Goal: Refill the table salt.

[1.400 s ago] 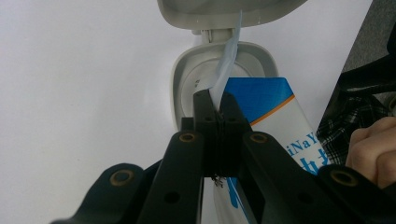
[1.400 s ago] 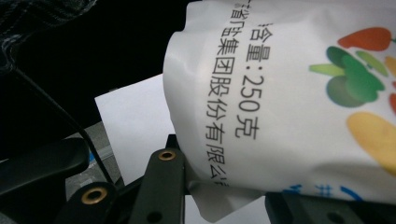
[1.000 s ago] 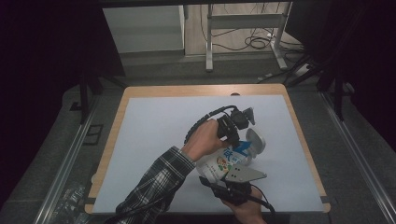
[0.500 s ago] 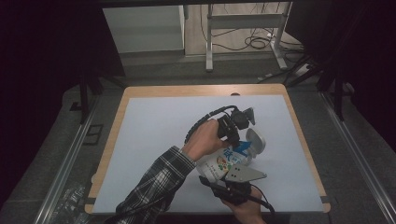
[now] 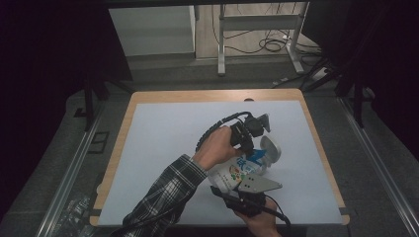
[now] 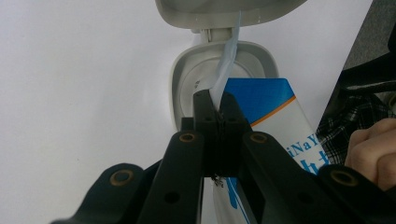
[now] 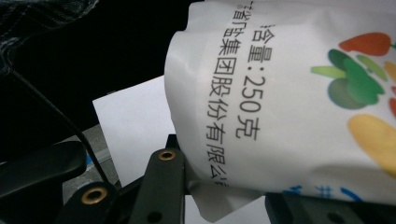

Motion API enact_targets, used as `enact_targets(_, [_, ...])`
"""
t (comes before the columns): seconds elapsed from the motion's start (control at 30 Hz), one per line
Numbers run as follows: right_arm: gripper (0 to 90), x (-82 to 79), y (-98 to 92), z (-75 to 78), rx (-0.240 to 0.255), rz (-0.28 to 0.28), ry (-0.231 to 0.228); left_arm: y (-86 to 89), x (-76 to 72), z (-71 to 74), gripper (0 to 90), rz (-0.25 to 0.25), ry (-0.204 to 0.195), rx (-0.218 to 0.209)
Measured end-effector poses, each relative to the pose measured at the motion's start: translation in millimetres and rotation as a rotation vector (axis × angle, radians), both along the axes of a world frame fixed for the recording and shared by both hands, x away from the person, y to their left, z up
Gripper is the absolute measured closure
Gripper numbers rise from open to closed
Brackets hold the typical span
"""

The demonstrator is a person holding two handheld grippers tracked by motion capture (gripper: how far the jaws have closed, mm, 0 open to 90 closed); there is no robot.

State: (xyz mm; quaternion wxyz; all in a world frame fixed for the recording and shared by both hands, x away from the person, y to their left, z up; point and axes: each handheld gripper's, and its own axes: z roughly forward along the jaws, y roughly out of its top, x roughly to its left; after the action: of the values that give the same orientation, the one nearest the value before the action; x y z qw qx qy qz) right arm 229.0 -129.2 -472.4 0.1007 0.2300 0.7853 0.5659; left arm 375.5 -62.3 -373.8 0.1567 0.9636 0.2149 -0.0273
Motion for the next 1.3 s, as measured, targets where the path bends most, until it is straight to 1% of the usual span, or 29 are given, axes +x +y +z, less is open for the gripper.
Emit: enact_targets(1.3, [73.3, 0.6, 0.9, 0.3, -0.003, -0.002, -0.010, -0.9, 1.2, -0.6, 89.5, 0.002, 0.007, 0.008])
